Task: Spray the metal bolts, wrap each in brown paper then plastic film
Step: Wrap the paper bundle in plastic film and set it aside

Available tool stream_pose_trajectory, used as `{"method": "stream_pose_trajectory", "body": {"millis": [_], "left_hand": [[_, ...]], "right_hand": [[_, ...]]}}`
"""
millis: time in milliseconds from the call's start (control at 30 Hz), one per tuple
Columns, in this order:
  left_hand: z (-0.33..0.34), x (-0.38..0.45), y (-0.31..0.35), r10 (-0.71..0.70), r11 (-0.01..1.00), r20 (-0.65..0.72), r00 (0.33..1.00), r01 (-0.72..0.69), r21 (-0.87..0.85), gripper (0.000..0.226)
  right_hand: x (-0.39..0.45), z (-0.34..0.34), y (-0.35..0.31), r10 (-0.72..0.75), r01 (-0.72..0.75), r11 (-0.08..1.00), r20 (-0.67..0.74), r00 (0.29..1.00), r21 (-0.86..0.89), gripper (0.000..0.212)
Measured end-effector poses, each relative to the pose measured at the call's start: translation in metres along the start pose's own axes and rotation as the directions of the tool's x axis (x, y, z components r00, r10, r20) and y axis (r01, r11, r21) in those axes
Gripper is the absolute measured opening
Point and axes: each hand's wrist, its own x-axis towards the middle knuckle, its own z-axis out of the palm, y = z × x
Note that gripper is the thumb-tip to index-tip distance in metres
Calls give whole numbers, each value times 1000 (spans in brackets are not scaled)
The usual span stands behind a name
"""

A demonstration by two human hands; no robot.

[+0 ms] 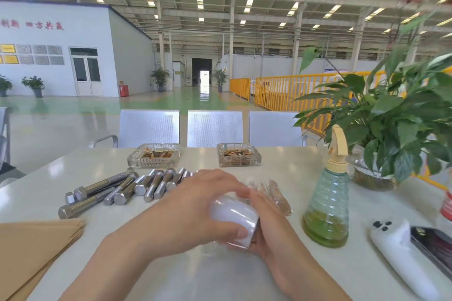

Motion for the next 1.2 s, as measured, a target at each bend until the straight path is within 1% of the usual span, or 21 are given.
{"method": "stream_pose_trajectory", "body": {"millis": [33, 67, 100, 167, 233, 267, 300, 333, 400, 433, 500, 600, 667, 733, 800, 900, 967, 1033, 1100, 1133, 1200], "left_hand": [[2, 4, 0, -20, 1000, 53, 998, 19, 8, 64], [2, 7, -1, -63, 998, 65, 996, 64, -9, 62], [1, 8, -2, -117, 992, 46, 992, 119, -40, 57], [3, 10, -7, -198, 974, -50, 979, 191, -121, 38], [8, 10, -14, -234, 959, -150, 961, 203, -196, 15], [11, 9, -16, -242, 954, -175, 955, 201, -222, 13], [12, 7, -18, -257, 947, -184, 949, 209, -242, 18], [14, 6, -19, -282, 938, -193, 940, 228, -262, 21], [17, 3, -21, -353, 913, -226, 908, 282, -294, 26], [19, 2, -21, -386, 901, -245, 889, 306, -308, 28], [24, 0, -19, -414, 893, -279, 866, 327, -308, 29], [28, 0, -15, -417, 893, -289, 862, 329, -307, 29], [29, -1, -15, -432, 873, -261, 863, 327, -363, 28], [29, -2, -15, -450, 838, -220, 865, 324, -439, 24], [27, -2, -15, -467, 796, -179, 866, 323, -511, 28], [24, -4, -13, -494, 742, -134, 859, 337, -579, 41], [24, -4, -12, -524, 731, -124, 843, 371, -572, 35], [23, -4, -12, -567, 715, -128, 814, 409, -567, 34], [21, -6, -13, -621, 675, -119, 775, 451, -584, 42], [20, -7, -13, -649, 643, -102, 754, 471, -604, 43], [18, -5, -11, -703, 540, -48, 710, 488, -686, 35]], "right_hand": [[1, -1, -1, 36, -36, 999, 19, 999, 3, 31], [1, -3, -1, 81, -83, 996, 55, 995, 22, 41], [2, -5, -3, 114, -120, 992, 106, 988, 46, 52], [4, -7, -3, 114, -128, 989, 180, 977, 67, 70], [7, -5, -2, 92, -101, 994, 164, 982, 49, 77], [7, -4, -1, 70, -73, 997, 142, 987, 17, 76], [8, -4, 1, 34, -31, 999, 122, 992, -27, 71], [9, -4, 3, -11, 18, 998, 101, 995, -67, 63], [8, -5, 8, -89, 96, 989, 63, 994, -112, 39], [7, -6, 10, -109, 114, 986, 45, 993, -123, 29], [7, -7, 12, -112, 114, 987, 25, 993, -113, 21], [8, -9, 12, -43, 43, 999, 40, 998, -12, 20], [7, -11, 10, 26, -41, 991, 112, 993, 126, 25], [6, -11, 8, 51, -96, 971, 205, 977, 217, 29], [7, -12, 8, 54, -112, 961, 229, 972, 252, 33], [9, -13, 9, 67, -126, 954, 216, 974, 272, 38], [9, -15, 6, 66, -130, 951, 228, 971, 280, 27], [9, -17, 5, 69, -133, 943, 209, 976, 306, 11], [12, -18, 5, 64, -101, 950, 134, 989, 296, 4], [14, -18, 6, 60, -82, 960, 89, 994, 267, 7], [16, -17, 10, 66, -67, 978, 13, 998, 199, 20]]}}
